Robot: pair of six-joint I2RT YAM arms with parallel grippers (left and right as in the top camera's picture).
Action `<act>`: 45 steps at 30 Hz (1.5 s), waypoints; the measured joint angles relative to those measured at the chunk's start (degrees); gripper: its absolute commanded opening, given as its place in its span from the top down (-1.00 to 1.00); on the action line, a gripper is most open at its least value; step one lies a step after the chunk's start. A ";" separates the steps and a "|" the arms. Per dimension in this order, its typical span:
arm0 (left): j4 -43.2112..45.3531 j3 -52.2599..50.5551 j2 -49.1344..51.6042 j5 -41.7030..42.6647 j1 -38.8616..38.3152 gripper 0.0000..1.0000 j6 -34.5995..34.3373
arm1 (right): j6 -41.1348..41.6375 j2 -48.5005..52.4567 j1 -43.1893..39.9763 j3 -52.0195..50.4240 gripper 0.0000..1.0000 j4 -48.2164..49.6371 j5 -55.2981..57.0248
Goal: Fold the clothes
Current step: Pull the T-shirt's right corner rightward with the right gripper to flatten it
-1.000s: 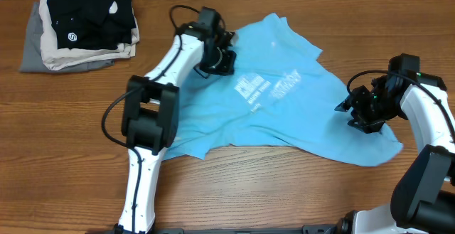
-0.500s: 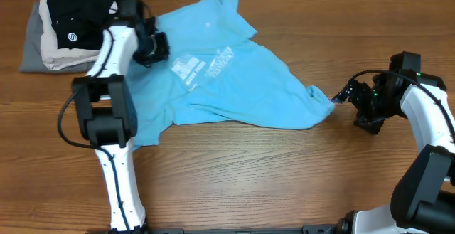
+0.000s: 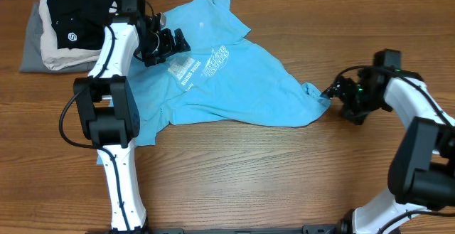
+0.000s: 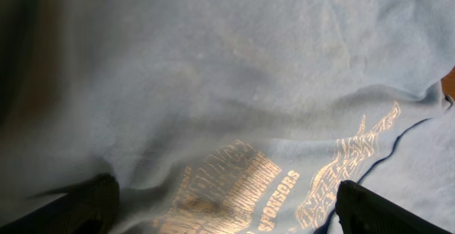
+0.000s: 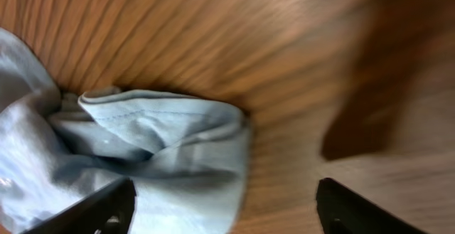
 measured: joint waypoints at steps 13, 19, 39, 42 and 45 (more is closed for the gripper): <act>-1.11 0.11 0.00 -0.31 -0.92 -1.00 0.26 | 3.87 4.66 4.33 0.24 0.92 0.42 0.09; -1.73 0.17 -0.09 -1.33 -1.38 -1.00 0.42 | 8.02 4.46 4.31 7.63 0.92 -19.58 10.05; -1.73 0.20 -0.09 -1.60 -1.51 -1.00 0.42 | 17.33 -9.60 11.13 8.31 -0.77 -33.68 24.20; -1.73 0.20 -0.09 -1.60 -1.51 -1.00 0.44 | 17.44 -9.29 10.14 7.13 -0.83 -28.15 24.76; -1.79 0.20 -0.09 -1.60 -1.51 -1.00 0.44 | 15.67 -9.29 6.99 7.06 -0.79 -21.07 25.46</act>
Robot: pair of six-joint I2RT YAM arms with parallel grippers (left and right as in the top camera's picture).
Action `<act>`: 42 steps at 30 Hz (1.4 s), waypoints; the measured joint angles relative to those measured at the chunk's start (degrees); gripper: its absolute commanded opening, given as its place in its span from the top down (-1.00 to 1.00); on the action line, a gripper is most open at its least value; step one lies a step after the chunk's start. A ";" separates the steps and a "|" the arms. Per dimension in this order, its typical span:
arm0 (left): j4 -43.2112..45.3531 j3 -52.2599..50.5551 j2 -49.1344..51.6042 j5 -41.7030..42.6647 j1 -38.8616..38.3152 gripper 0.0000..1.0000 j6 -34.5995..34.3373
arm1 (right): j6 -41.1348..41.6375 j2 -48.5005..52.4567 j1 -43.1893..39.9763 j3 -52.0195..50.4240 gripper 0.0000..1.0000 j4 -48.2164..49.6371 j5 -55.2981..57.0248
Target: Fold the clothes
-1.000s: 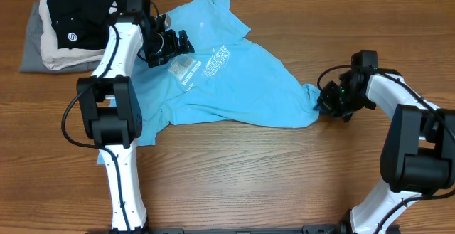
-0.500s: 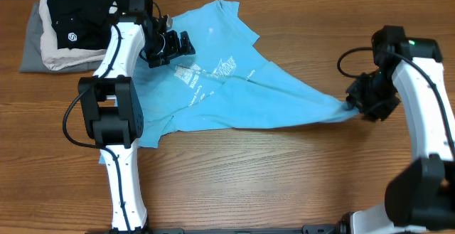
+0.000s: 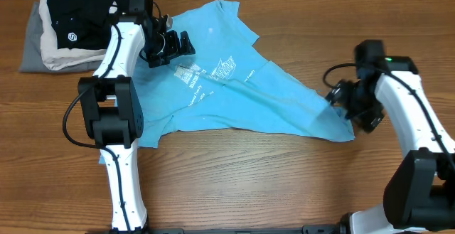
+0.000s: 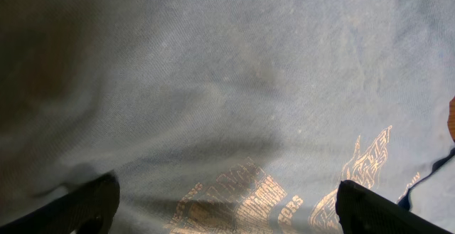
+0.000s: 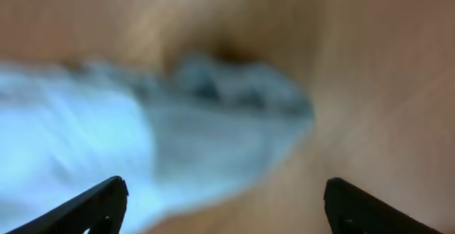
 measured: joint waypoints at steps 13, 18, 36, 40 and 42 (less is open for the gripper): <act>-0.61 0.02 0.00 0.00 0.00 -1.00 1.07 | -15.06 10.03 -8.81 0.00 -0.28 8.98 -8.02; -0.63 0.02 -0.02 0.00 0.00 -1.00 1.07 | -18.34 12.33 -8.26 0.00 -0.26 9.16 -10.14; -0.61 0.02 -0.02 -0.04 -0.07 -1.00 1.07 | -17.53 16.50 -7.15 0.17 0.93 7.89 -6.84; -0.63 0.02 -0.02 -0.13 -0.09 -1.00 1.09 | -12.50 17.05 -7.21 2.36 0.92 1.36 0.81; -0.68 0.02 -0.04 -0.31 -0.09 -1.00 1.07 | -9.31 17.27 -8.00 5.29 0.92 -5.07 4.72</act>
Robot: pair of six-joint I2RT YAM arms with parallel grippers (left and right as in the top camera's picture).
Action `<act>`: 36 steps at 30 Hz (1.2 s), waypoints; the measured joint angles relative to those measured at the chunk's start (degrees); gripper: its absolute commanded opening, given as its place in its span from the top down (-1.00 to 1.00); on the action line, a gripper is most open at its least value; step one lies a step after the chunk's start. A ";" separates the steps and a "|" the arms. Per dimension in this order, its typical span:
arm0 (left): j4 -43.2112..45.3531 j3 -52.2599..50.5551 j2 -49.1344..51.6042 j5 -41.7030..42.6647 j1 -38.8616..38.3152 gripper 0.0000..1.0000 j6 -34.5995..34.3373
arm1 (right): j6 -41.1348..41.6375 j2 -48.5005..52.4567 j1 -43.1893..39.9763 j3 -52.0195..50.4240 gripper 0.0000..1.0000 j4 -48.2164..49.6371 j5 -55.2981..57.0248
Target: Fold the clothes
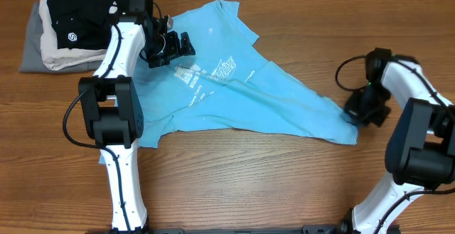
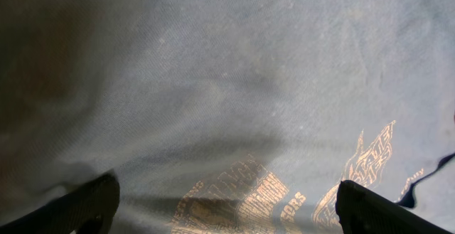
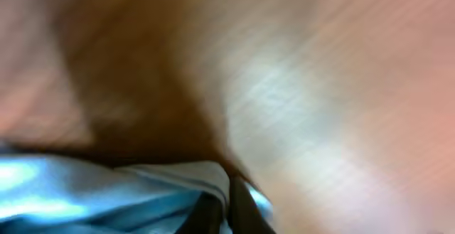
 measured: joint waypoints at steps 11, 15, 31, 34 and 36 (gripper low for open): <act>-0.37 0.04 -0.04 -0.33 -0.02 -1.00 0.00 | 12.24 -6.40 -2.40 14.19 0.63 -15.21 8.63; -0.37 0.04 -0.04 -0.33 0.00 -1.00 0.00 | 13.18 -7.21 -2.75 13.77 0.74 -18.45 9.97; -0.33 0.04 -0.04 -0.35 -0.02 -1.00 0.00 | 1.07 -7.21 -2.36 4.09 -0.80 -2.78 -6.47; -0.35 0.04 -0.04 -0.35 -0.02 -1.00 0.00 | -5.07 -7.19 -0.52 4.07 -1.00 8.13 -16.20; -0.39 0.04 -0.04 -0.35 -0.02 -1.00 0.00 | -7.91 -7.21 1.68 4.07 -1.00 13.99 -20.61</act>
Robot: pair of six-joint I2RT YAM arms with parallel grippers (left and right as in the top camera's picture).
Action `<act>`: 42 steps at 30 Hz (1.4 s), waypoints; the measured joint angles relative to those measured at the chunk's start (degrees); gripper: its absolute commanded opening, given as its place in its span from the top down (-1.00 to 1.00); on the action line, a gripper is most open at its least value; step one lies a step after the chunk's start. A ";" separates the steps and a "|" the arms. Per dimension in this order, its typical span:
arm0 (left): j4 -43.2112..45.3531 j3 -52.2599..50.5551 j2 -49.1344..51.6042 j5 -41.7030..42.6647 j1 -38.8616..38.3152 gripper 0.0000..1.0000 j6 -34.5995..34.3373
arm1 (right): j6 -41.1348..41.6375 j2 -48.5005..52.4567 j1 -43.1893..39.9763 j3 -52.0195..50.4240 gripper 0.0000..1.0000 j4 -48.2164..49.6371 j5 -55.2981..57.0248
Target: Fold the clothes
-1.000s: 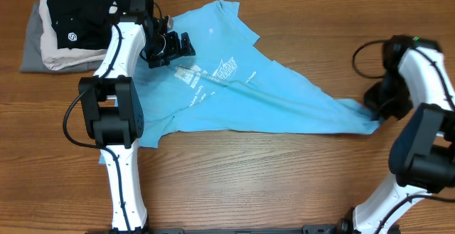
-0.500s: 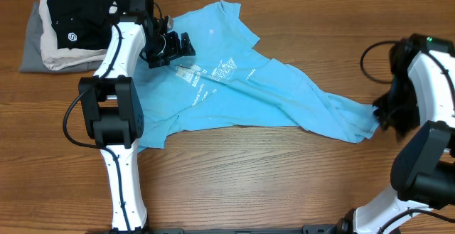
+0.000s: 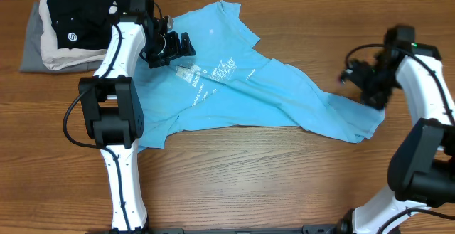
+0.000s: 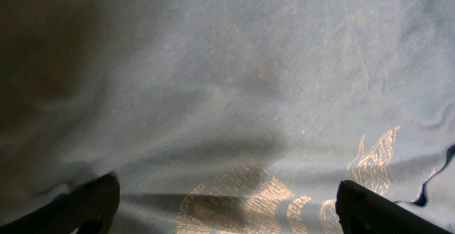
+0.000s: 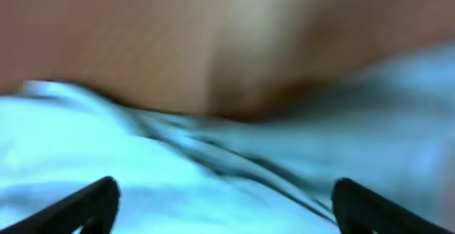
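A light blue T-shirt with a white print lies spread and creased across the table. My left gripper hovers open over its upper left part. In the left wrist view the fingers stand wide apart above the printed cloth. My right gripper is at the shirt's right end, just above the wide right hem. The right wrist view is blurred but shows the gripper open, with blue cloth below it and nothing between the fingers.
A stack of folded clothes, black on cream on grey, sits at the table's far left corner, close to my left arm. Bare wooden table stretches along the front, below the shirt.
My right gripper was shut on the shirt's right corner; now it is open and farther back. The shirt's right end lies broader and farther right. The left gripper has not moved.
First the shirt lay bunched, its right corner near the middle right, my right gripper open beside it. Then the shirt was stretched to the right. After that the right gripper was shut on the corner. Now the corner is let go and the hem lies wider.
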 measured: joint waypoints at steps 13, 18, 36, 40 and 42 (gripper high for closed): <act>-0.20 0.04 0.00 -0.02 0.00 -1.00 0.00 | -3.85 4.31 13.84 -0.02 -0.94 9.60 2.27; -0.22 0.04 0.00 -0.02 0.02 -1.00 0.00 | -4.44 9.57 13.79 -0.02 -0.75 9.55 6.75; -0.22 0.04 0.00 -0.02 0.00 -1.00 0.00 | -4.79 10.69 13.77 1.42 0.89 5.77 11.30; -0.24 0.04 0.00 -0.02 0.02 -1.00 0.00 | -4.26 10.71 13.77 5.62 0.92 2.58 12.31; -0.28 0.04 0.00 -0.02 0.00 -1.00 0.02 | -3.98 10.71 13.77 8.22 0.93 0.00 13.09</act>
